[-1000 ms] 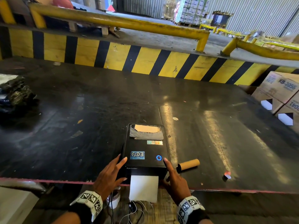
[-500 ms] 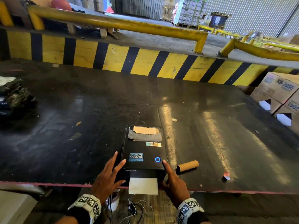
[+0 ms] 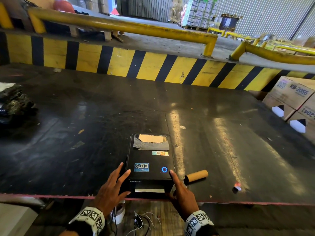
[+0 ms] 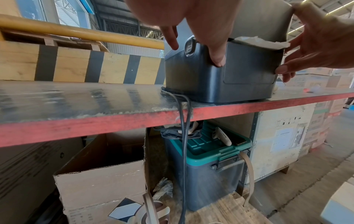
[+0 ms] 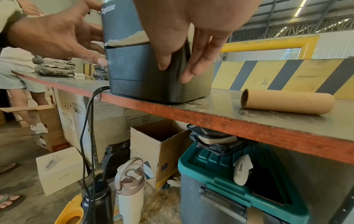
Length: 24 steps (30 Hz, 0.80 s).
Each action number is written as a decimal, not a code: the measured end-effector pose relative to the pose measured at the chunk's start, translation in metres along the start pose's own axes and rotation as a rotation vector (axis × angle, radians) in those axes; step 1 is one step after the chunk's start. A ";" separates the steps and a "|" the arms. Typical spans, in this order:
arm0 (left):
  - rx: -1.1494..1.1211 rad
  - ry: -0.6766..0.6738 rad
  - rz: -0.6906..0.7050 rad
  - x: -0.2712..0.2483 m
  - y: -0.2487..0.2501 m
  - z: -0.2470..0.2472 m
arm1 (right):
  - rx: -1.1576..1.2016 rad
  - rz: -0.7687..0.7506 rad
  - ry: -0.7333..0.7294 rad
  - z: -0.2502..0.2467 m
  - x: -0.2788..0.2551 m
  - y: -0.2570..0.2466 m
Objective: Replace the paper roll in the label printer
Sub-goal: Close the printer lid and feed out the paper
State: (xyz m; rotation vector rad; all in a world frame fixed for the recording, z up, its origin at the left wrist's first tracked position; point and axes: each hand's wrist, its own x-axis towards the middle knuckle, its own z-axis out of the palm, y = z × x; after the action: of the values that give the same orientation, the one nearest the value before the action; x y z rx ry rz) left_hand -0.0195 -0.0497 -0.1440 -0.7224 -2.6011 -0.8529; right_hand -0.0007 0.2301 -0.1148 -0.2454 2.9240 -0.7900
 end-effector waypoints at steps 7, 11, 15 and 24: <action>0.006 -0.021 -0.037 0.000 0.002 0.000 | -0.012 0.001 0.002 0.001 0.001 0.001; 0.010 -0.024 -0.040 -0.001 0.004 0.000 | -0.004 -0.002 -0.002 0.000 -0.001 0.000; 0.005 0.001 -0.039 0.000 0.004 -0.001 | 0.002 0.002 0.013 0.001 -0.001 0.001; 0.061 0.013 -0.032 0.004 0.000 -0.006 | 0.058 0.022 -0.006 -0.012 -0.002 -0.006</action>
State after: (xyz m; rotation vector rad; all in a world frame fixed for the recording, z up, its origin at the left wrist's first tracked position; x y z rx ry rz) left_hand -0.0224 -0.0524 -0.1373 -0.6582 -2.6211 -0.7803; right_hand 0.0008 0.2313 -0.1016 -0.2093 2.8880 -0.8674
